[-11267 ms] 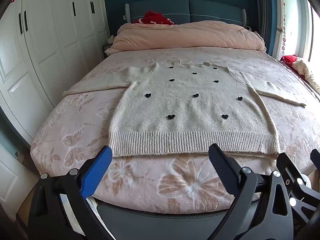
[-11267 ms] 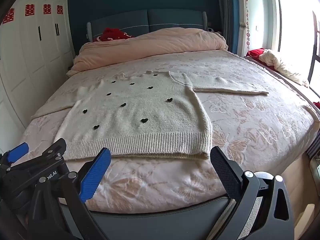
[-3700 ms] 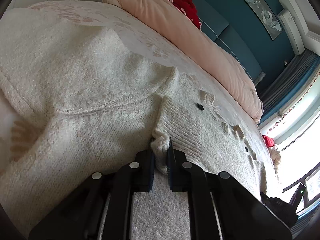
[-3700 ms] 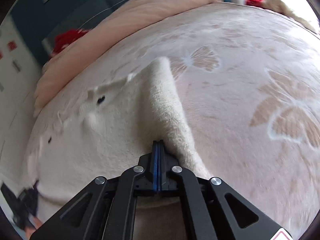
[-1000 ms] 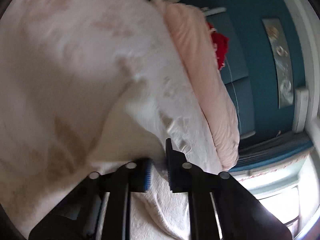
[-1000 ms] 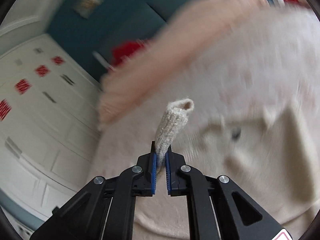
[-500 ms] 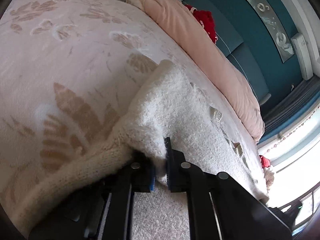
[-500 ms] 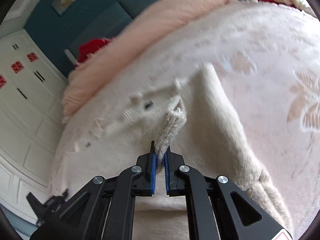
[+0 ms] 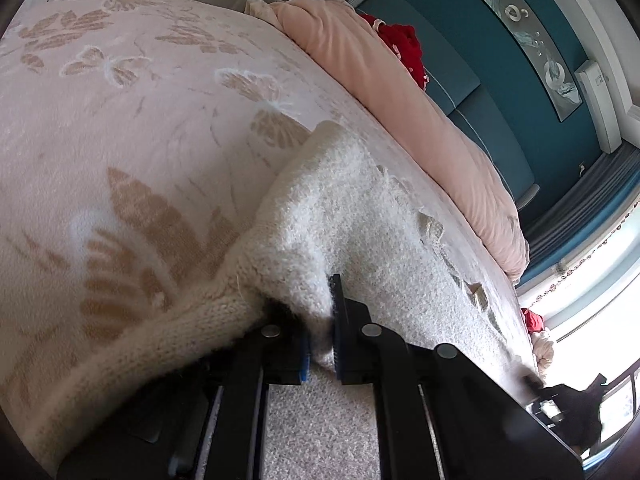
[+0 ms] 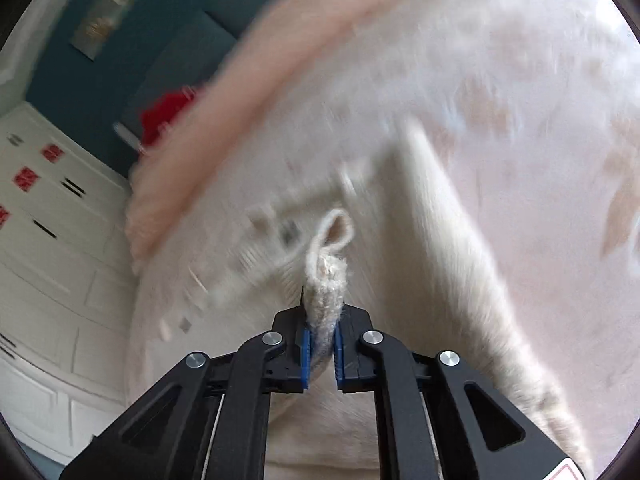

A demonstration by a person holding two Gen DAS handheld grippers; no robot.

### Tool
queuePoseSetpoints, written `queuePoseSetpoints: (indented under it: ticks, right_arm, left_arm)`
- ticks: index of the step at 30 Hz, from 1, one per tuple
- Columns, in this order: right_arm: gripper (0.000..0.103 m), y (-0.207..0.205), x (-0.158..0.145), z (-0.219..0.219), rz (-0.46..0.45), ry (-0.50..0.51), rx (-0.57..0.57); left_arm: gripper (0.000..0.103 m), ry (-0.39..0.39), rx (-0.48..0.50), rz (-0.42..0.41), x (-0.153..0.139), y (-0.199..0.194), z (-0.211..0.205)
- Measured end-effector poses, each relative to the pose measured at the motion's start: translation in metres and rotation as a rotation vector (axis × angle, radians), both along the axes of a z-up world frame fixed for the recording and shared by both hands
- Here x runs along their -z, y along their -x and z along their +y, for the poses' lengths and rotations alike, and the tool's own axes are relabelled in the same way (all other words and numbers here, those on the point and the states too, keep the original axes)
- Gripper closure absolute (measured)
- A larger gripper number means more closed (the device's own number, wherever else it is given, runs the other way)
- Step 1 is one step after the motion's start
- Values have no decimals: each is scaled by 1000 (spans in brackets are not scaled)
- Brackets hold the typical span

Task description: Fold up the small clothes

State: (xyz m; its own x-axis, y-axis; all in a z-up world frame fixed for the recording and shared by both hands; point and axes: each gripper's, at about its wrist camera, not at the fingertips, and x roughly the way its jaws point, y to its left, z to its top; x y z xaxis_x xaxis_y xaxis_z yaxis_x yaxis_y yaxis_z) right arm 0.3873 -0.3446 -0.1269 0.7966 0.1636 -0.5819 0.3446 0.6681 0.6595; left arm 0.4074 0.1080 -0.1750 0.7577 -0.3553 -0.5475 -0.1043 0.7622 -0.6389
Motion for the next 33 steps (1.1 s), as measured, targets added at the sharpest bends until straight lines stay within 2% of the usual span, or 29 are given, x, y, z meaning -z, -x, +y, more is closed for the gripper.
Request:
queuePoseSetpoints:
  ticks: [1,2,4,5,7,8,9,11,13,17,19,21,22,23,24,28,29,30,33]
  right_arm:
    - [96,5,-6,-1,-27,43,10]
    - [96,5,0,0,25,142,17]
    - [97,-9,33,3,199,173,-65]
    - [96,-4,29,5,156,213,-60]
    - [88,-3,17,6,161,210,-45]
    - [87,1,10,7,170,206,-16]
    - [85,9,-4,10,159,258,58]
    - [85,20,-28,22,61,329,115]
    - [86,1,-41,50,-5,296,-3]
    - [87,-61,-36,133,-20,184,-324]
    - [87,-96,-19,182,21,176,-463]
    - [87,-123,0,212,94,237,-520]
    - [96,-134,11,214,132,276,-520]
    - [103,-138,15,209,140,289,-509]
    - [103,-141,19,191,130,281,-487]
    - [103,-113,20,87,157,255,-242]
    - [96,-102,15,66,169,261,-181]
    - [92,-86,8,47,142,255,-155]
    - [92,-53,8,25,115,266,-181]
  left_arm:
    - [94,-4,0,-1,0,0,-1]
    - [94,-9,3,-3,1,0,-1]
    - [94,-15,5,-3,1,0,-2]
    - [94,-14,6,-4,1,0,-2]
    - [94,-14,5,-4,0,0,-2]
    - [94,-16,5,-5,0,0,-2]
    - [94,-16,4,-5,0,0,-2]
    - [94,-19,3,-9,0,0,-2]
    - [94,-25,3,-9,0,0,-3]
    - [94,-23,2,-10,-1,1,-4]
    - [94,-20,3,-12,0,1,-3]
    - [94,-9,6,-16,2,0,-2]
    - [94,-7,7,-17,2,0,-1]
    - [94,-6,9,-20,3,0,-1]
    - [94,-4,10,-23,3,-1,0]
    - [94,-9,14,-32,4,-2,-1]
    - [94,-10,13,-33,4,-2,-2]
    - [94,-11,13,-33,4,-2,-2]
    - [94,-13,13,-31,4,-3,-2]
